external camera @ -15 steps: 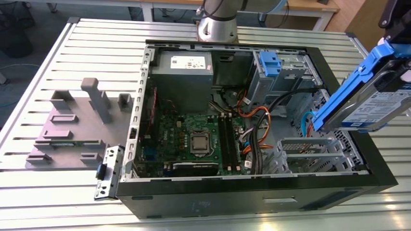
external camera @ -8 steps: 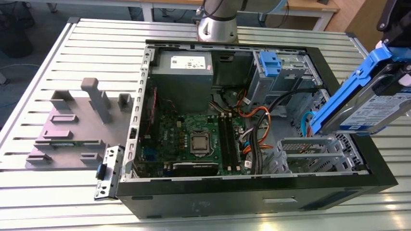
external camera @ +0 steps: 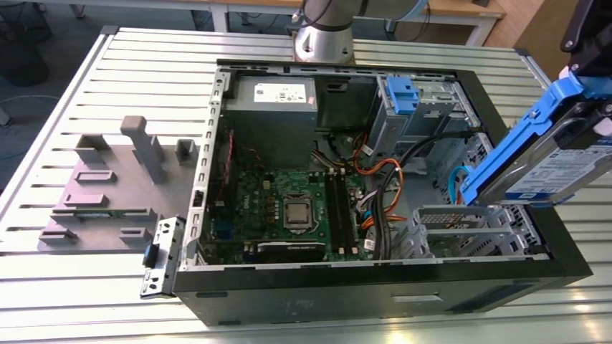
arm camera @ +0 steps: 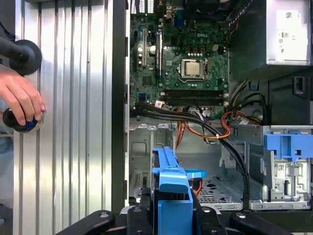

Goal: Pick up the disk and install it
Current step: 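Pick up the disk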

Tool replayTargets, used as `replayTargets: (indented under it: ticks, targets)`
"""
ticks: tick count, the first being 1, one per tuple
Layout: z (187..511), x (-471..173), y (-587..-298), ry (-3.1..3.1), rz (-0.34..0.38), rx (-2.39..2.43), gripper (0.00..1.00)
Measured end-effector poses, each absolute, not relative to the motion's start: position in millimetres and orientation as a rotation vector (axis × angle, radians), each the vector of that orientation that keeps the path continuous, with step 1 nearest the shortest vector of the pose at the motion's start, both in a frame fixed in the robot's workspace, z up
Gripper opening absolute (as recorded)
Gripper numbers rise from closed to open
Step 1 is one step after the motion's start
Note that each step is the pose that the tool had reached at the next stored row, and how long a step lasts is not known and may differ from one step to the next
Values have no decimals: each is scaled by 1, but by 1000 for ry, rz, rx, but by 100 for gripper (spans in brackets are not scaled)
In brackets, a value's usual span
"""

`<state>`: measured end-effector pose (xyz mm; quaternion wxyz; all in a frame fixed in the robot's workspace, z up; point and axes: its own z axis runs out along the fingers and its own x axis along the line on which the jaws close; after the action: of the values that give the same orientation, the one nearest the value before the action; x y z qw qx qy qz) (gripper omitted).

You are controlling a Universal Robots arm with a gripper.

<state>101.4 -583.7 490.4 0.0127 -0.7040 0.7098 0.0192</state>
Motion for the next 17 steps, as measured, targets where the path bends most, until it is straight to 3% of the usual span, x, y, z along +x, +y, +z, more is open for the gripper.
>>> replayTargets:
  ticks: [17]
  targets:
    - [489,89,-592,2212,60,-2194,37]
